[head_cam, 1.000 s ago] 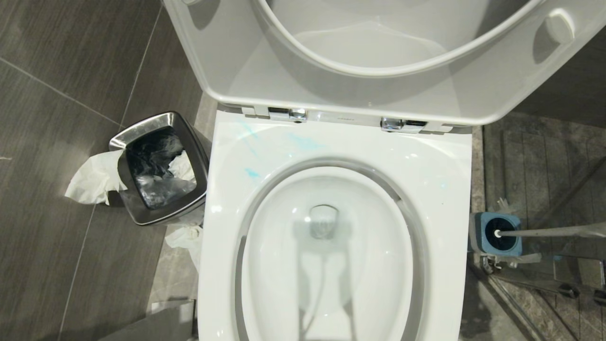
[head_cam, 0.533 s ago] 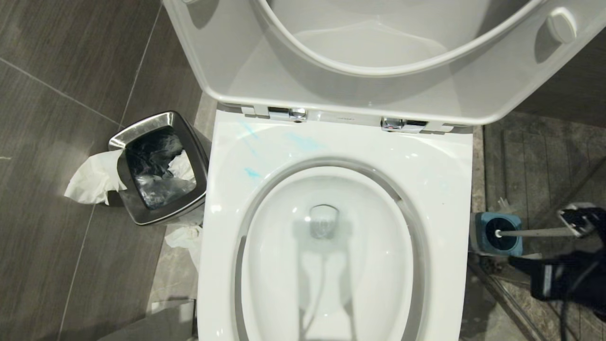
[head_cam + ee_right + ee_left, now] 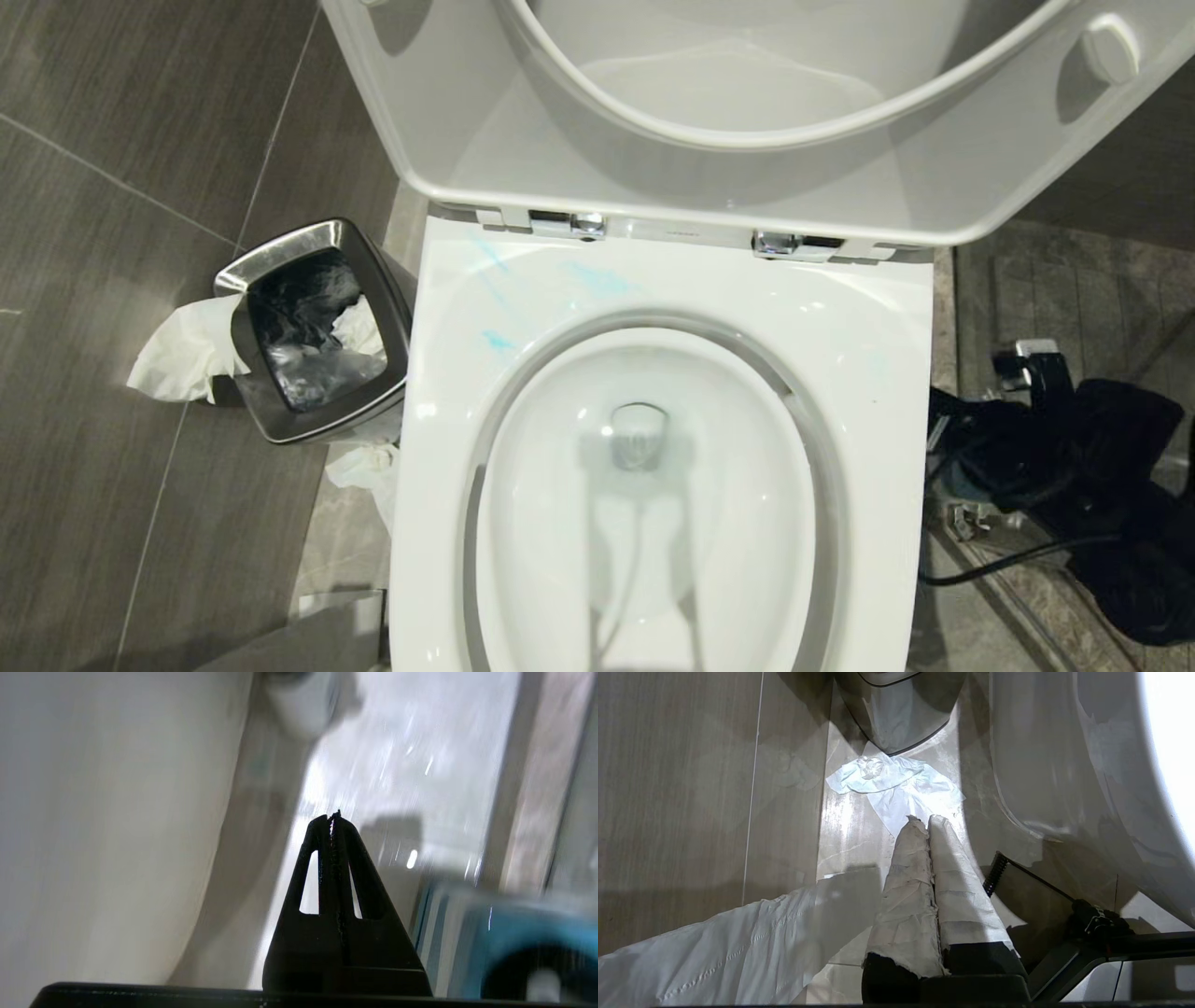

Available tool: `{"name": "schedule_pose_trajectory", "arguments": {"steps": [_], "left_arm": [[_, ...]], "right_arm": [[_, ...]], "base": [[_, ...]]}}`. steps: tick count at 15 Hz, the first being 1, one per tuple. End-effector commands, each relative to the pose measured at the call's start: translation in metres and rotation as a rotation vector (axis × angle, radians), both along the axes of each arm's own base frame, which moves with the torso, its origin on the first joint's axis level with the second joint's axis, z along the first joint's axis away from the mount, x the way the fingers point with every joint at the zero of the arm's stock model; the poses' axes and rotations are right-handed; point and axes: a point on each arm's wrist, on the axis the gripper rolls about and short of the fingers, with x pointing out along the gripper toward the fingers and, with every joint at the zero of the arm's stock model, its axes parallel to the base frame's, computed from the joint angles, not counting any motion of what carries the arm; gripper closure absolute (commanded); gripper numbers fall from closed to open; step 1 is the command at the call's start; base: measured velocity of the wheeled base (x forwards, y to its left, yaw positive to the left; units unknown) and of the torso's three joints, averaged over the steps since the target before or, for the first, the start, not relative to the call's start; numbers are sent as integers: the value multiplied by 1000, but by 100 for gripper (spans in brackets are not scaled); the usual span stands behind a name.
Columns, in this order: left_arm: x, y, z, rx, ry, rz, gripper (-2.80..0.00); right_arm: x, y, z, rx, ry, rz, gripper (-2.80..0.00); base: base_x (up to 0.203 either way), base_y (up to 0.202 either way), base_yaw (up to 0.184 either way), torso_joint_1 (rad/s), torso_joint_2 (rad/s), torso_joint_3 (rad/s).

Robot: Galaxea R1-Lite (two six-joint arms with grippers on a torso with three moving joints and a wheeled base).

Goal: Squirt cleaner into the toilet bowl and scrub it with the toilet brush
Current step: Pour in the cleaning agent

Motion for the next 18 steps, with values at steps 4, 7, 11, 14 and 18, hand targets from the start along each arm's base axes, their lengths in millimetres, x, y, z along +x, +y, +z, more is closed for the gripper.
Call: {"name": "schedule_pose_trajectory", "arguments": {"steps": [4, 7, 11, 14, 18], "left_arm": [[0, 0, 0, 1, 2, -1, 0], [0, 0, 0, 0, 3, 0, 0], [0, 0, 0, 1, 2, -1, 0], [0, 0, 0, -1, 2, 0, 0], [0, 0, 0, -1, 2, 0, 0]], "right_arm": [[18, 3, -15, -1, -4, -3, 0], [5, 5, -27, -2, 66, 6, 0], [4, 10, -39, -31, 107, 27, 0], [17, 11, -39, -32, 76, 27, 0], [22, 19, -40, -55, 66, 53, 0]], "base": [[0, 0, 0, 0, 0, 0], [0, 0, 0, 0, 0, 0], [0, 0, 0, 0, 0, 0], [0, 0, 0, 0, 0, 0], [0, 0, 0, 0, 0, 0]]}}
